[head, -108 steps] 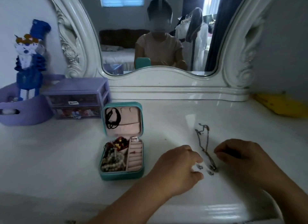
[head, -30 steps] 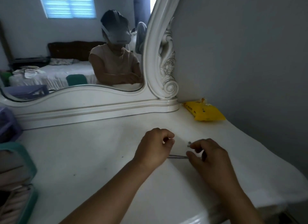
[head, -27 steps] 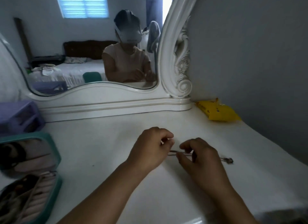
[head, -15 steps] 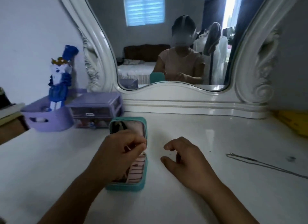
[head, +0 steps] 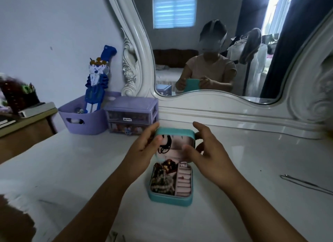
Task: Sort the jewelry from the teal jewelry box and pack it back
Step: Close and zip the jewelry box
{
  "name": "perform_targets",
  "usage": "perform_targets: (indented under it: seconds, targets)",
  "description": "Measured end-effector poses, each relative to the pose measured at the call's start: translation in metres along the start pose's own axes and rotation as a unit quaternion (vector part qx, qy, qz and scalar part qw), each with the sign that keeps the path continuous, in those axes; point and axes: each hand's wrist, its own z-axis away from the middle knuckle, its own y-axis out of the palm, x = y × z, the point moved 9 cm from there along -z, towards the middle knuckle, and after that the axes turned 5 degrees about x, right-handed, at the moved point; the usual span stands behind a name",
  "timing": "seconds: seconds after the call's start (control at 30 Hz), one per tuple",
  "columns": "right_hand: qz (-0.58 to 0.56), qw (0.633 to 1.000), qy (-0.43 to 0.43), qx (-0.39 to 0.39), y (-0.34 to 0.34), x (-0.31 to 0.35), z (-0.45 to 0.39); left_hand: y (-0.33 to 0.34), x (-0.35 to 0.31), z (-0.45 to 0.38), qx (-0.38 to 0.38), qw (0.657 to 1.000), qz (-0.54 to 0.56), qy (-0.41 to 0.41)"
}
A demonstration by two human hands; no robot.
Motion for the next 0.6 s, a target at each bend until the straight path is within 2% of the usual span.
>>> perform_targets:
  seconds: [0.07,0.23,0.33,0.47,0.6]
  targets:
    - [-0.028,1.000,-0.009,-0.001,0.001,0.003,0.007,-0.005,0.002,0.006,0.005,1.000,-0.005,0.014]
    - [0.011,0.997,-0.069,0.017,0.013,0.010,0.033,-0.010,0.014,0.030,0.072,0.996,-0.014,0.043]
    - [0.021,0.996,-0.081,0.034,0.021,0.006,0.044,-0.009,0.030,0.040,0.111,0.994,-0.006,0.012]
    - [0.027,0.993,-0.098,0.056,0.032,0.000,0.053,0.013,0.042,0.051,0.215,0.976,-0.010,-0.046]
    - [-0.011,0.995,-0.082,0.054,0.024,-0.004,0.054,0.022,0.039,0.048,0.212,0.975,-0.054,-0.026]
